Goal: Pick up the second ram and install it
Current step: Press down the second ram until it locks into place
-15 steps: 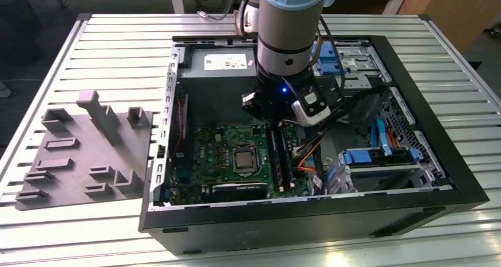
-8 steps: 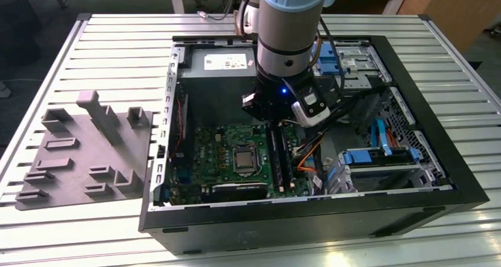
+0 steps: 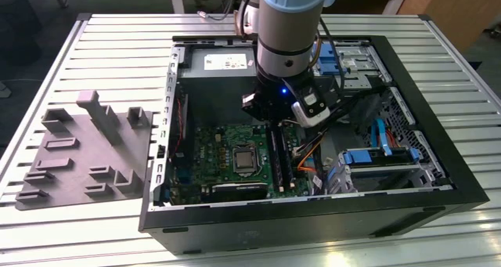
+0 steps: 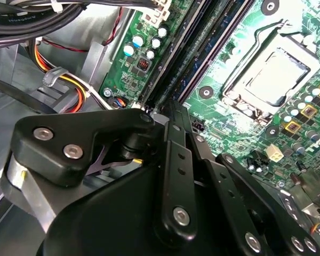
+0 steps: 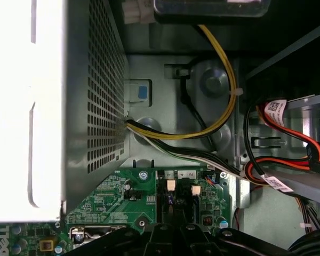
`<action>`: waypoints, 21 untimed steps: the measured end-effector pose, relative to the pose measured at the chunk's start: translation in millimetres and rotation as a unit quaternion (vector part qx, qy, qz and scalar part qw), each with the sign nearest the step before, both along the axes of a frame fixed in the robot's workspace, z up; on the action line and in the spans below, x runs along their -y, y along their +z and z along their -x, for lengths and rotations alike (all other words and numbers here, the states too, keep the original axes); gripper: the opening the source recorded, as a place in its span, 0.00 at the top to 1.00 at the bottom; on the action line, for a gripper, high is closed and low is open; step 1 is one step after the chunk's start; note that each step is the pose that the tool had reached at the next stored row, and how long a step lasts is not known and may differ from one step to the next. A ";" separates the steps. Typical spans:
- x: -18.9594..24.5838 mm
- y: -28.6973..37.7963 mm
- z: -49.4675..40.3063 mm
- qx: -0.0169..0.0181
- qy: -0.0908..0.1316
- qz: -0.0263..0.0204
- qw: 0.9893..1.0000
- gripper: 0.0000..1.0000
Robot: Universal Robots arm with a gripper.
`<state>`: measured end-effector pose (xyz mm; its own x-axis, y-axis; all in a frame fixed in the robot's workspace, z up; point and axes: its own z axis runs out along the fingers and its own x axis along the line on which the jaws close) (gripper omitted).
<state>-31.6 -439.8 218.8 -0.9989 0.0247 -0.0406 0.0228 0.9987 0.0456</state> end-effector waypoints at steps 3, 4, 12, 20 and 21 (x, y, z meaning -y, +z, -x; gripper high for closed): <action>0.1 -0.7 0.1 0.000 0.000 0.000 1.000 0.89; 0.1 -0.8 0.1 0.000 0.000 0.000 1.000 0.89; 0.1 -2.3 0.0 0.000 0.000 0.000 1.000 0.89; 0.0 4.9 0.0 0.000 0.000 0.000 1.000 0.89; 0.0 7.0 0.0 0.000 0.000 0.000 1.000 0.89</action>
